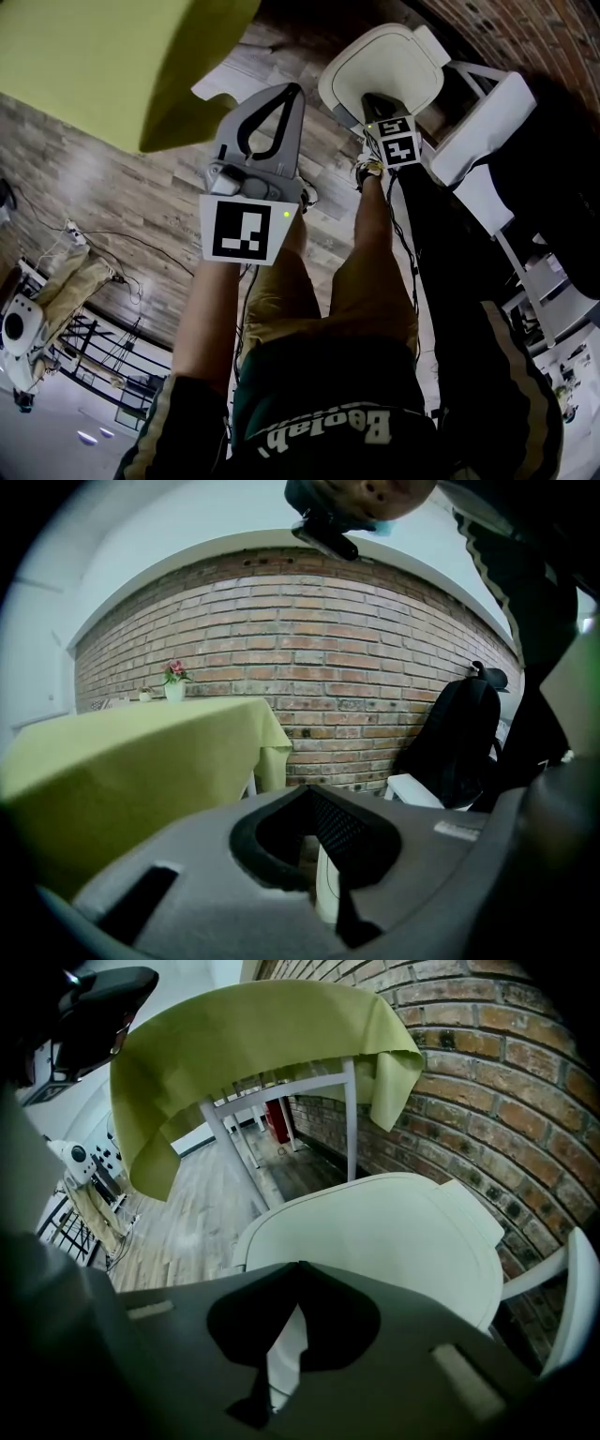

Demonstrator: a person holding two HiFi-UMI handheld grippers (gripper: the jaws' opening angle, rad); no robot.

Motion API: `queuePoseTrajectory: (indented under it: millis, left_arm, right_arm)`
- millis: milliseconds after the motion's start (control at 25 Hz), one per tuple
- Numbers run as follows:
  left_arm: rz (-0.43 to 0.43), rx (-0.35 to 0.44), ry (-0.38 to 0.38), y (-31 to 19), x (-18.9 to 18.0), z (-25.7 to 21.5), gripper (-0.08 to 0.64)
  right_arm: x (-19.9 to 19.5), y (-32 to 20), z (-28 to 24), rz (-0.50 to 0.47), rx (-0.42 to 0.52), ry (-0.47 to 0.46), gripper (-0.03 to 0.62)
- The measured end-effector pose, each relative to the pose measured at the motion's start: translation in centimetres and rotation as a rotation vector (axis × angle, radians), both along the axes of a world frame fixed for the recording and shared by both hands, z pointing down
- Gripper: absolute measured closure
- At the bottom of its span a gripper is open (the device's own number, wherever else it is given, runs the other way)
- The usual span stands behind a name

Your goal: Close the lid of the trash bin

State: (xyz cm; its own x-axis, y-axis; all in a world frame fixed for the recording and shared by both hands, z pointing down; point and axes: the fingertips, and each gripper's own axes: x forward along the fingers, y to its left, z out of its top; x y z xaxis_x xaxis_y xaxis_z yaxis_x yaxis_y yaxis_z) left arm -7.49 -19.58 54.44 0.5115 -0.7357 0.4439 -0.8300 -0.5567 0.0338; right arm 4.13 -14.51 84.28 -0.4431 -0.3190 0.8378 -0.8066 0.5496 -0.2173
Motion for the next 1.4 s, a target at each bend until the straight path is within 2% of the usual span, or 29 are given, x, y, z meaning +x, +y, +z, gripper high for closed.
queuePoseTrajectory:
  millis: [200, 600, 840, 960, 1120, 1400]
  left_arm:
    - [-0.003, -0.013, 0.015, 0.3, 0.5, 0.1, 0.554]
    - [0.031, -0.027, -0.009, 1.0, 1.5, 0.7, 0.554]
    - [0.003, -0.038, 0.025, 0.7, 1.9, 0.4, 0.554]
    - [0.013, -0.026, 0.025, 0.3, 2.2, -0.4, 0.554]
    - [0.042, 0.005, 0.001, -0.4, 3.0, -2.7, 0.554]
    - [0.053, 0.051, -0.013, -1.3, 5.3, -7.4, 0.558]
  right_arm:
    - [0.0, -0.1, 0.0, -0.005, -0.002, -0.009, 0.580]
    - [0.0, 0.0, -0.1, -0.008, -0.008, -0.013, 0.580]
    - [0.2, -0.2, -1.0, 0.008, -0.002, -0.045, 0.581]
    - [0.1, -0.6, -2.4, -0.027, 0.033, -0.049, 0.581]
    - [0.1, -1.0, -5.3, -0.010, 0.045, -0.074, 0.581]
    - [1.0, -2.7, -13.0, 0.030, 0.134, -0.109, 0.581]
